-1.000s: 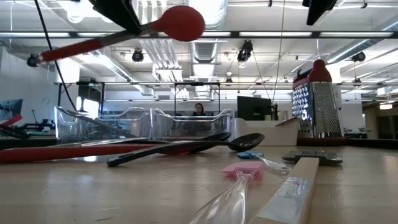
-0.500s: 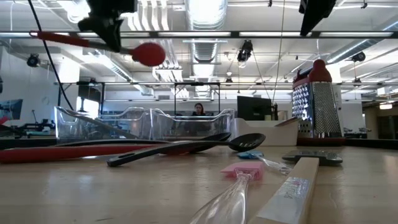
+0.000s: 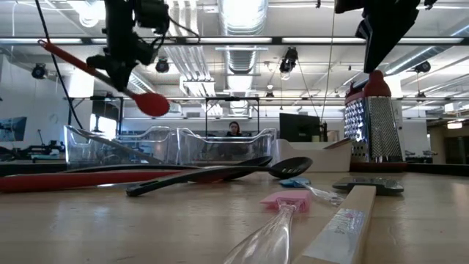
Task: Pick & Place Kitchen Items
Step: Put the red serving spoon into the left transparent bin, then put the blue spatula into the right transparent bin
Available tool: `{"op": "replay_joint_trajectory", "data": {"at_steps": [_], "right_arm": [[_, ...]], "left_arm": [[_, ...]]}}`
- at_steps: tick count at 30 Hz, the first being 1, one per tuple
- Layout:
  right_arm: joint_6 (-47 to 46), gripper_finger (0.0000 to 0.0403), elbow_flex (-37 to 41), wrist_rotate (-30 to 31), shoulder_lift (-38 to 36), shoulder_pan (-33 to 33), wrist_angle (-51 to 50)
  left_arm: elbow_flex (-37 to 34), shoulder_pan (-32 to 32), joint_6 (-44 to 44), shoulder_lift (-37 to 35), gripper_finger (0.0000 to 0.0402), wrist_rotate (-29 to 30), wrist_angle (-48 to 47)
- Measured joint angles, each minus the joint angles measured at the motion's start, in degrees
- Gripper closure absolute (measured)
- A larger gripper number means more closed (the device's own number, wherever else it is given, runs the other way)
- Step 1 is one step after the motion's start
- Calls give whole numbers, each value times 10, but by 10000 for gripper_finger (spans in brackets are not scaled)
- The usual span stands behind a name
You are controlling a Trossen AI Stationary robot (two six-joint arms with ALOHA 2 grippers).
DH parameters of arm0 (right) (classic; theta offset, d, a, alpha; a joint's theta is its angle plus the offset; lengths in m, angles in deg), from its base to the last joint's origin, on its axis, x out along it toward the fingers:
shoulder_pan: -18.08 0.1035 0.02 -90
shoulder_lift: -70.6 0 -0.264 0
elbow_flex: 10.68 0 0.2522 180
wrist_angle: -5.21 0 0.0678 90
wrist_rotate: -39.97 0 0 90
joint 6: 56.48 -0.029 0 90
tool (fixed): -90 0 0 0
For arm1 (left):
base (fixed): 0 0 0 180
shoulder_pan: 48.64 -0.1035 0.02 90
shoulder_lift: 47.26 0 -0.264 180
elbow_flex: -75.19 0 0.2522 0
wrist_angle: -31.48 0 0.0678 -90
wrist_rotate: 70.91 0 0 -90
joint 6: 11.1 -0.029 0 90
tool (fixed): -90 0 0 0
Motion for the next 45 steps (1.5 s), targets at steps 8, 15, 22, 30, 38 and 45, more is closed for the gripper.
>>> {"op": "replay_joint_trajectory", "data": {"at_steps": [8,15,22,30,38,45], "right_arm": [[26,376,8,0,0,0,35],[42,376,10,0,0,0,57],[47,376,13,12,0,1,60],[53,376,25,15,0,1,70],[53,376,36,16,0,1,73],[53,376,46,16,0,1,77]], "left_arm": [[-51,-34,-22,41,343,-7,35],[-93,-36,-34,86,343,-7,77],[-104,-38,-44,132,343,-8,119],[-104,-39,-49,167,337,-1,149],[-104,-39,-64,178,307,-5,159],[-98,-39,-47,171,302,38,134]]}}
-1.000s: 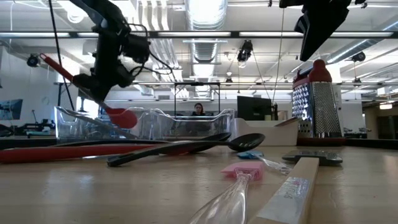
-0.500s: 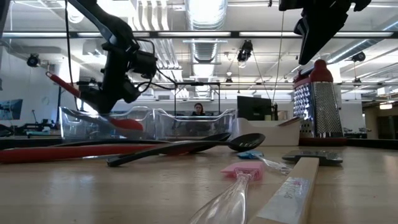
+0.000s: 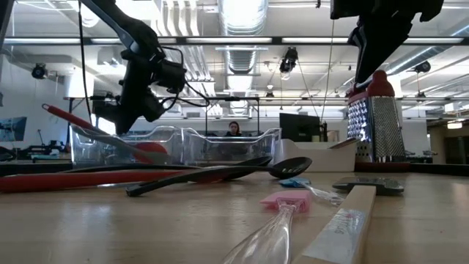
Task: Pick & Place Kitchen Items
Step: Put the blue spatula into the right transparent bin
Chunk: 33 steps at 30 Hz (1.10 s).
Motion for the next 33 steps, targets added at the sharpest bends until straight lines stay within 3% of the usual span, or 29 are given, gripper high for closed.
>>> {"op": "replay_joint_trajectory", "data": {"at_steps": [5,8,21,33], "right_arm": [[-1,376,-1,0,0,0,1],[-1,376,-3,0,0,0,4],[34,376,-4,-1,0,0,10],[65,376,-15,-1,0,0,108]], "left_arm": [[17,1,43,-4,301,71,-41],[30,2,74,-23,301,71,-69],[33,43,207,-222,308,-2,-77],[32,185,462,-344,321,-102,-73]]}}
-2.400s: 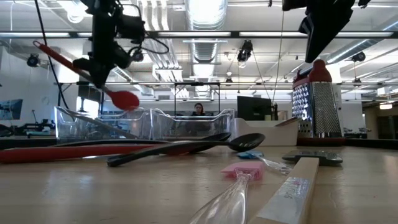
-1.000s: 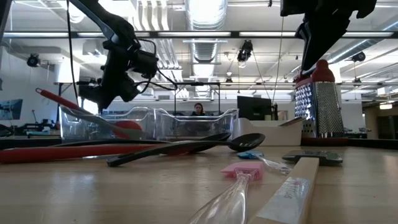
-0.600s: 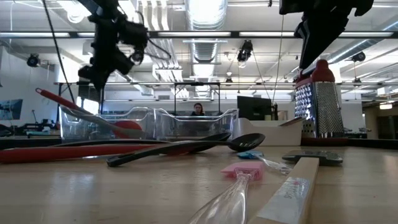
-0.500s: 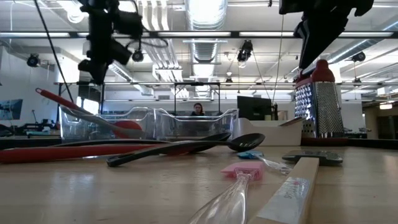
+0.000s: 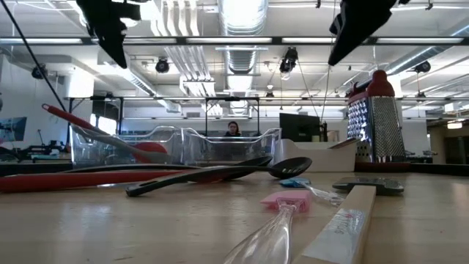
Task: Pick & Place Kitchen Items
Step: Put the blue spatula into the right transparent bin
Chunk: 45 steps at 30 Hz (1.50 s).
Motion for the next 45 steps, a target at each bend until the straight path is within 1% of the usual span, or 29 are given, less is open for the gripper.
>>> {"op": "replay_joint_trajectory", "data": {"at_steps": [3,6,10,15,18,21,24,26,29,31,35,37,41,45], "right_arm": [[0,376,-9,-1,0,0,7],[0,376,-16,-1,0,0,13],[0,376,-22,-10,0,0,17],[-6,376,-28,-62,0,6,17],[-5,376,-31,-57,2,22,19],[-2,376,-32,-23,11,46,35],[18,376,-31,1,29,74,65],[28,376,-31,1,45,89,84],[13,376,-30,-1,72,101,98],[-26,375,-32,-1,91,105,98],[-155,375,-34,-1,122,106,98],[-201,376,-34,-1,137,106,99],[-246,374,-34,-4,168,100,105],[-289,374,-34,-33,186,88,108]], "left_arm": [[-3,58,47,-6,325,-8,10],[-22,132,78,-8,332,-4,39],[-64,236,109,-4,342,9,122],[-122,360,150,4,350,36,239],[-151,423,165,11,351,61,309],[-179,470,166,16,351,103,377],[-202,494,165,20,351,146,427],[-211,497,166,20,351,154,434],[-216,497,177,20,351,156,441],[-216,497,186,20,352,156,442],[-216,497,189,20,353,156,447],[-216,497,189,20,353,159,448],[-216,497,189,20,353,174,456],[-216,497,186,21,353,176,457]]}}
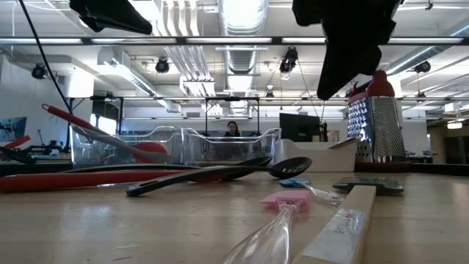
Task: Pick & Place Kitchen Items
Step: Put the blue spatula into the right transparent bin
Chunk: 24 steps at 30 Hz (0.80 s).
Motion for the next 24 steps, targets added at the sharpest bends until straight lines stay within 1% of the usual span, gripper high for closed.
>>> {"op": "replay_joint_trajectory", "data": {"at_steps": [3,6,11,17,24], "right_arm": [[-23,372,0,-14,4,-7,4],[-47,356,0,-19,5,-12,12],[-87,309,0,-20,5,-20,28],[-104,253,2,-20,5,-27,62],[-145,214,11,-19,14,-27,71]], "left_arm": [[0,0,-6,0,353,0,0],[0,0,-11,0,353,0,0],[0,0,-48,0,353,0,0],[0,0,-55,0,353,0,-1],[0,0,-55,0,353,0,-1]]}}
